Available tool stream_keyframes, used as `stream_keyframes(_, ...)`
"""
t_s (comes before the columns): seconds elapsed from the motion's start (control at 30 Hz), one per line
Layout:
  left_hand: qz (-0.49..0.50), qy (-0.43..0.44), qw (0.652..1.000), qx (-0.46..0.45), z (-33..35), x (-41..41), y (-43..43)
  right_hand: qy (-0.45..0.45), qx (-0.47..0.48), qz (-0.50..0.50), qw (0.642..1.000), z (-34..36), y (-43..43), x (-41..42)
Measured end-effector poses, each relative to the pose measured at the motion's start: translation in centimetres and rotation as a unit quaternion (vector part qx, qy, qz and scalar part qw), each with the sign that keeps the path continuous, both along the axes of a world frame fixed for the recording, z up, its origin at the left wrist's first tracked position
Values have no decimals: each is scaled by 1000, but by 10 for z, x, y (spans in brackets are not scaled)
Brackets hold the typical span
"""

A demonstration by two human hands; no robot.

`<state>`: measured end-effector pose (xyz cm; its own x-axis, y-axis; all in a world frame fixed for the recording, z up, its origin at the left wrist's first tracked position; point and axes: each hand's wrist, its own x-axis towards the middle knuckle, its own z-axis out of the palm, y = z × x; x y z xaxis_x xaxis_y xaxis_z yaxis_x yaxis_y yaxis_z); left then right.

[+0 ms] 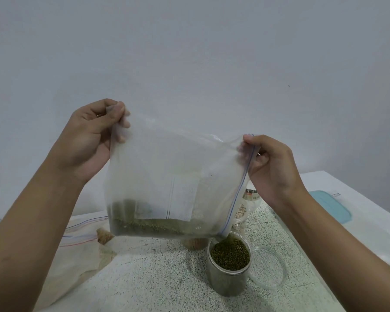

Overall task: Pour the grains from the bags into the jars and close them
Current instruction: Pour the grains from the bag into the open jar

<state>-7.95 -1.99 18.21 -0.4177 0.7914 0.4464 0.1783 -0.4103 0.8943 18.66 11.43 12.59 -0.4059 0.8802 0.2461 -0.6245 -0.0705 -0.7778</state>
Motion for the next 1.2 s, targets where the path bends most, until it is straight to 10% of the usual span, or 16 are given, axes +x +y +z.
stream_keyframes(1.2, 21, 6, 1000, 5, 3, 1, -33, -7, 4, 27, 1000, -2, -33, -3)
